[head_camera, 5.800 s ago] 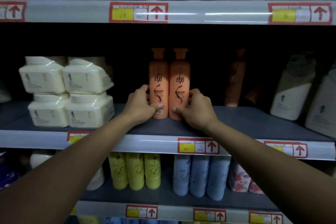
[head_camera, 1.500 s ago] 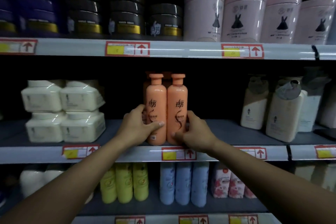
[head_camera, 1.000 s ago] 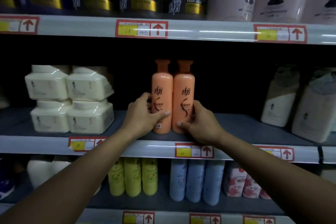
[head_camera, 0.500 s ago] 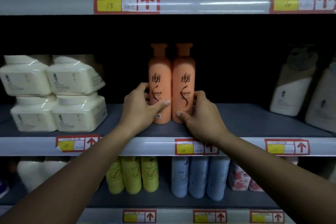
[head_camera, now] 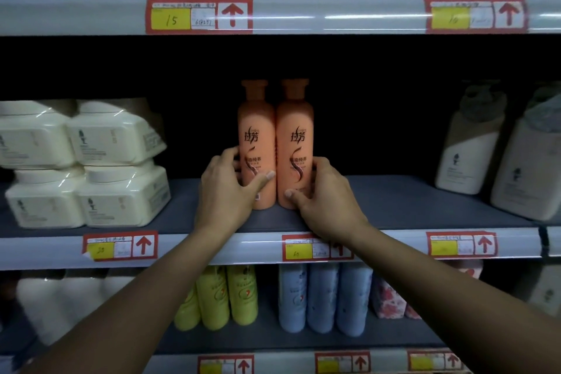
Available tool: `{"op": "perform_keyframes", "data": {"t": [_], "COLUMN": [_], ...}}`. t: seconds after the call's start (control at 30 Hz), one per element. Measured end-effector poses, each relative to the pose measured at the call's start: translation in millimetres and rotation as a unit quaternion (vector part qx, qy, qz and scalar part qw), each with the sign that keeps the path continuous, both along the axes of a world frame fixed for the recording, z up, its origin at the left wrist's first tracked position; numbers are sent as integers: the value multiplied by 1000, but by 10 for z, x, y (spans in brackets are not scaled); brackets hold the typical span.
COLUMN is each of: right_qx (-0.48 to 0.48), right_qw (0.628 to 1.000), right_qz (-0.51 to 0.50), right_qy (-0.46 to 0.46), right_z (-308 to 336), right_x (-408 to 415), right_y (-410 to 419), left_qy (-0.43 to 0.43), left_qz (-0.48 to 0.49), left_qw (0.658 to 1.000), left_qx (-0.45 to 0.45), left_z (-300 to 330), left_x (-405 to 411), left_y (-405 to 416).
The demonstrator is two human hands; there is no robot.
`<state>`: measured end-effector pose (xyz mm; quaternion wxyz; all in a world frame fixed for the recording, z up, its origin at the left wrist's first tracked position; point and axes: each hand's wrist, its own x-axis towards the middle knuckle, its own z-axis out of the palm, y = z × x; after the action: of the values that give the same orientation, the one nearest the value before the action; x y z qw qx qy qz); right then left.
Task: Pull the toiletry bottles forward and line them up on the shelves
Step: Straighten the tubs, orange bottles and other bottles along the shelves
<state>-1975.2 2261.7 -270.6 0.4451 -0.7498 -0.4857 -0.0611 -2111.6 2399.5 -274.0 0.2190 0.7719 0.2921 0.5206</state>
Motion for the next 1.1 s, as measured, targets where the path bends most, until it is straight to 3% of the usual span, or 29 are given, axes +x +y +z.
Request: {"op": "perform_keyframes", "data": {"t": [0.2, 0.33, 0.47, 0.6, 0.7, 1.1], "right_qx": [-10, 4, 78, 101, 108, 118], "right_qw": [1000, 1000, 997, 994, 993, 991], "right_qz": [-7, -14, 8, 39, 37, -39], "right_qy": [-10, -15, 4, 25, 13, -47], "right_z": [6, -9, 7, 53, 108, 233], "right_x": [-32, -48, -21, 55, 176, 821], "right_y": [-24, -77, -166, -249, -346, -1338], "left_qy": [21, -25, -118, -102, -90, -4], "left_qz": [31, 29, 41, 62, 25, -134], "left_qw": [999, 999, 984, 958, 951, 981], "left_qx": [3, 10, 126, 260, 294, 142], "left_z": [24, 53, 62, 97, 203, 310], "left_x": [-25, -39, -69, 22, 252, 1072], "left_y": [-45, -144, -286, -537, -801, -1520]}}
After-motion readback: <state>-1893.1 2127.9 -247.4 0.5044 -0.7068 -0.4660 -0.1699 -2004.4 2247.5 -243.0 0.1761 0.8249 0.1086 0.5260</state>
